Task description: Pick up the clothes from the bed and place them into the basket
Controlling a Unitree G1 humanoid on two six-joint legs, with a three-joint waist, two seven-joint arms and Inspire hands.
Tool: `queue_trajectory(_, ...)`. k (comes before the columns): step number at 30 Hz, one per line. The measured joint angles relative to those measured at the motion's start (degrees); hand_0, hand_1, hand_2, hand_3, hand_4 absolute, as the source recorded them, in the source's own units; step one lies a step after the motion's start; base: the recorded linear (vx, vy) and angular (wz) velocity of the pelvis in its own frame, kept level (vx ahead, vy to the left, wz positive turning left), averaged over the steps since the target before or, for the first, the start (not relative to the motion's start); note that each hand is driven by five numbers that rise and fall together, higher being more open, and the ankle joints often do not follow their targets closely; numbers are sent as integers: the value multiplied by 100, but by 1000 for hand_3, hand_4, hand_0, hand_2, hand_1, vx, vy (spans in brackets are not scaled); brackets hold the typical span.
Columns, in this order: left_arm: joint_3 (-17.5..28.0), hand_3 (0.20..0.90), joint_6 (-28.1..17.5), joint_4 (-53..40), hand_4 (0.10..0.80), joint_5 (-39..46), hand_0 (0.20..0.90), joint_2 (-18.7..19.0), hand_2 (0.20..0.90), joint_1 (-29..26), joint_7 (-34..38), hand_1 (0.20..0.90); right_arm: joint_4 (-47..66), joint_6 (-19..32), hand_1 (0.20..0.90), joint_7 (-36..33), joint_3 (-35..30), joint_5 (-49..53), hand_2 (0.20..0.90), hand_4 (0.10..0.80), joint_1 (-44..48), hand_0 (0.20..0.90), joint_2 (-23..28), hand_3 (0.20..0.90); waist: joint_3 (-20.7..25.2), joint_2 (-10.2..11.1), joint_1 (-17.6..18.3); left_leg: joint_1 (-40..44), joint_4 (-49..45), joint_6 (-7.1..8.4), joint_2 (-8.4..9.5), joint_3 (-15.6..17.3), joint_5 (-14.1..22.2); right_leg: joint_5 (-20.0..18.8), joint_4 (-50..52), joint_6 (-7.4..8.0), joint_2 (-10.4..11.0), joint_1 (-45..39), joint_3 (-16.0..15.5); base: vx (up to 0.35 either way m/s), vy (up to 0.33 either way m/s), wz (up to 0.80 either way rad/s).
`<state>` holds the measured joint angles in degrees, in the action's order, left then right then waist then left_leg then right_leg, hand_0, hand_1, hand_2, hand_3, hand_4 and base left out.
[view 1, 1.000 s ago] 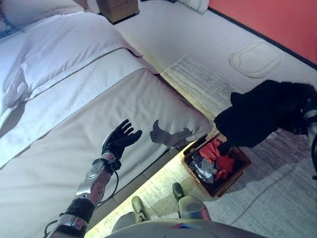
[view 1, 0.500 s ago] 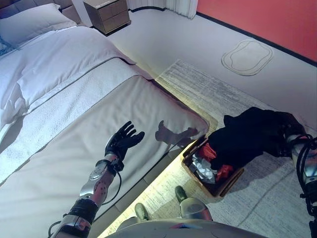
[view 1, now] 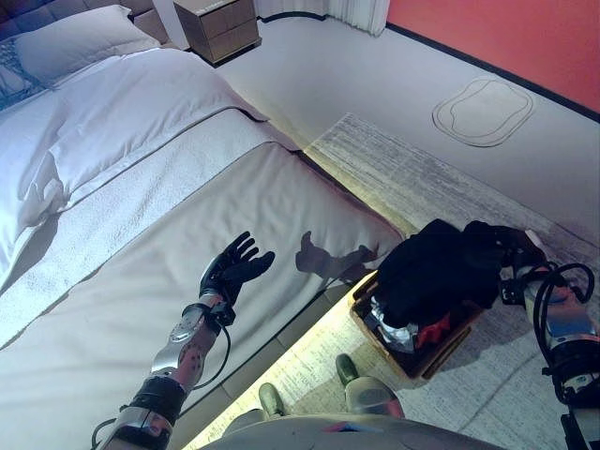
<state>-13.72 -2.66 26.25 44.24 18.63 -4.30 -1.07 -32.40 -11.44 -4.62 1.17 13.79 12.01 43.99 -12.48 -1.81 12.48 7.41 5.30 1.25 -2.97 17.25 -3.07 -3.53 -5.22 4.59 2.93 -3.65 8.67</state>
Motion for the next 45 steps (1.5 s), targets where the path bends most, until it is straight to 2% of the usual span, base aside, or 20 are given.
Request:
queue_trajectory(12, 7, 900, -10, 2, 800, 10, 900, -1, 900, 143, -74, 900, 140, 64, 900, -115, -76, -97, 900, 800, -111, 900, -51, 900, 4, -6, 18, 33, 5, 0, -5, -49, -1, 1, -1, 0, 17, -65, -46, 17, -4, 2)
queue_trajectory(16, 14, 900, -10, 2, 800, 10, 900, -5, 900, 229, -68, 900, 484, 158, 900, -379, -264, -108, 900, 800, -311, 900, -329, 900, 8, -12, 16, 29, 6, 0, -6, -96, -2, 1, -1, 0, 14, -77, -92, 0, -9, 6)
queue_trajectory(24, 72, 900, -22, 6, 800, 10, 900, -80, 900, 357, -67, 900, 900, 313, 900, -420, -254, -155, 900, 800, -347, 900, -678, 900, 76, -76, -7, 15, 7, 2, -1, -188, -12, 1, -1, 0, 25, -116, -173, 10, 5, 6)
queue_trajectory(27, 103, 900, -158, 121, 800, 10, 900, -340, 900, 368, -73, 900, 1245, 499, 900, -484, -179, -154, 900, 800, -351, 900, -897, 900, 94, -90, -32, 25, 6, -3, -2, -347, -53, 3, -2, -2, 20, -195, -322, 26, -5, 24)
queue_trajectory(29, 112, 900, -204, 201, 800, 9, 900, -490, 900, 385, -88, 900, 1570, 650, 900, -543, -108, -207, 900, 800, -427, 900, -1075, 900, 107, -108, -174, 12, 7, 7, -7, -411, -80, 5, -4, -2, 16, -218, -371, -23, -20, 19)
queue_trajectory(32, 101, 900, -268, 193, 800, -300, 900, -647, 900, 426, -73, 900, 2127, 902, 900, -690, 151, -491, 900, 800, -640, 900, -1425, 900, 118, -108, -318, -135, 8, 22, -12, -705, -154, 10, -3, -4, 4, -221, -627, -71, 1, 49)
queue_trajectory(37, 8, 900, -354, 189, 800, -1122, 900, -604, 900, 503, 93, 900, 2148, 1086, 900, -665, 948, -834, 900, 800, -667, 900, -1646, 900, 144, -109, -771, -368, 8, 18, 5, -1119, -279, 12, -5, -6, 29, -189, -1023, -3, 33, 43)
queue_trajectory(41, 14, 900, -401, 163, 800, -1351, 900, -373, 900, 701, 193, 900, 1919, 1077, 900, -286, 1110, -870, 900, 800, -748, 900, -1761, 900, 153, -93, -1002, -427, 9, -1, 42, -1386, -336, 29, -5, -14, 43, -277, -1304, 54, 9, 37)
queue_trajectory(45, 55, 900, -418, 163, 800, -1420, 900, -256, 900, 847, 189, 900, 1649, 1017, 900, -163, 1252, -1100, 900, 800, -887, 900, -1842, 900, 224, 17, -1185, -515, 10, 8, 82, -1734, -357, 94, -6, -42, 47, -374, -1641, 51, 0, 45)
